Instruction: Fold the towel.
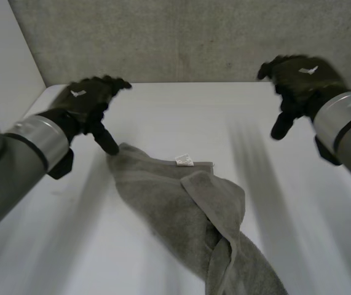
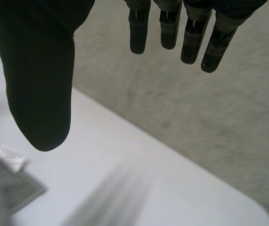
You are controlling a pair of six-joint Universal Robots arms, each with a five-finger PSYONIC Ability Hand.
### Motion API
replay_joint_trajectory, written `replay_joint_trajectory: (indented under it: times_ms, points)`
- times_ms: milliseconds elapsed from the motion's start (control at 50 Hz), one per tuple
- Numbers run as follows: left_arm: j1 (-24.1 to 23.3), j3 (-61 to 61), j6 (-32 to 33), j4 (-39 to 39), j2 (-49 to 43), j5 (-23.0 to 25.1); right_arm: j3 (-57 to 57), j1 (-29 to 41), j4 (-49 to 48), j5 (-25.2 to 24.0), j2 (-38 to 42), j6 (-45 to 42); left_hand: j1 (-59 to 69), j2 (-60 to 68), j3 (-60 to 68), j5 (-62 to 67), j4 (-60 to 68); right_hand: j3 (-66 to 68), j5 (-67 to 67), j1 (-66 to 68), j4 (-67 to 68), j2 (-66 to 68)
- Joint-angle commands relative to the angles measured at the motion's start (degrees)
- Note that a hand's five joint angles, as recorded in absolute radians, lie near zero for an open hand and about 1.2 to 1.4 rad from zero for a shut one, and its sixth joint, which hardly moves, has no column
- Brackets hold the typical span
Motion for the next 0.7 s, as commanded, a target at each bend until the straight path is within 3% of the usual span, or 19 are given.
replay_joint_trajectory:
  times_ms: [20,140,280,320,340,360,400,420,440,460,480,500,520,660,700]
  points:
    - [0.9,5.1,11.1,0.2,-13.7,1.3,-4.9,8.3,2.2,-1.1,12.4,0.5,2.0,1.8,1.9,1.6,1.9,-3.5,-4.3,-4.6,-4.1,-4.5]
    - [1.4,9.6,18.1,-0.3,-22.8,1.3,-7.5,15.0,3.5,-0.5,22.8,0.3,1.2,1.0,1.0,0.7,1.1,-3.5,-4.3,-4.6,-4.1,-4.5]
    - [1.4,12.6,21.7,-0.6,-28.5,3.3,-7.1,16.2,1.1,2.6,29.0,0.2,2.7,2.5,2.5,2.2,2.6,-3.5,-4.3,-4.6,-4.1,-4.5]
    - [1.4,12.8,22.1,-0.4,-29.7,5.3,-6.8,16.2,0.1,3.4,30.0,0.1,11.2,11.0,11.1,10.8,11.1,-3.2,-4.1,-4.3,-3.9,-4.2]
    - [1.4,12.8,22.1,-0.4,-29.7,5.3,-6.5,16.1,-1.1,4.5,30.6,-0.4,11.3,11.1,11.1,10.8,11.2,5.5,4.6,4.3,4.8,4.4]
    - [1.3,12.7,22.1,-0.4,-29.9,6.1,-6.5,16.1,-1.1,4.5,30.6,-0.4,16.9,16.7,16.8,16.5,16.8,5.5,4.7,4.4,4.9,4.5]
    - [1.2,12.6,22.1,-0.4,-30.1,6.8,-5.9,16.1,-4.4,6.2,30.8,-1.7,24.4,24.2,24.2,23.9,24.3,34.5,33.7,33.4,33.8,33.5]
    - [1.0,12.6,22.1,-0.4,-30.4,7.4,-5.9,16.1,-4.4,6.2,30.8,-1.7,34.4,34.2,34.2,33.9,34.3,34.6,33.8,33.5,34.0,33.6]
    - [1.0,12.6,22.1,-0.4,-30.4,7.4,-5.8,15.9,-5.5,7.1,30.4,-3.0,34.5,34.3,34.3,34.0,34.4,47.5,46.6,46.3,46.8,46.4]
    - [0.7,12.8,22.1,-0.4,-30.6,7.8,-5.8,15.6,-6.6,8.0,29.9,-4.8,48.3,48.1,48.1,47.9,48.2,64.9,64.1,63.8,64.2,63.9]
    - [0.5,13.0,22.1,-0.4,-30.8,7.9,-5.8,15.6,-6.6,8.0,29.9,-4.8,59.8,59.6,59.6,59.3,59.7,65.1,64.2,64.0,64.4,64.1]
    - [0.5,13.0,22.1,-0.4,-30.8,7.9,-6.0,15.5,-7.4,8.8,28.8,-6.4,59.9,59.7,59.7,59.4,59.8,66.5,65.7,65.4,65.8,65.5]
    - [0.5,13.4,22.1,-0.3,-30.8,7.8,-6.0,15.5,-7.4,8.9,28.8,-6.4,68.8,68.6,68.7,68.4,68.8,66.5,65.7,65.4,65.9,65.5]
    - [0.0,19.0,21.9,-0.2,-30.8,6.4,-10.2,15.3,-16.9,9.5,22.6,-12.8,68.9,68.7,68.8,68.5,68.9,66.5,65.7,65.4,65.9,65.5]
    - [0.0,25.0,21.1,-0.4,-30.4,3.7,-11.3,15.3,-20.0,8.9,21.9,-13.6,68.9,68.7,68.8,68.5,68.9,66.5,65.7,65.4,65.9,65.5]
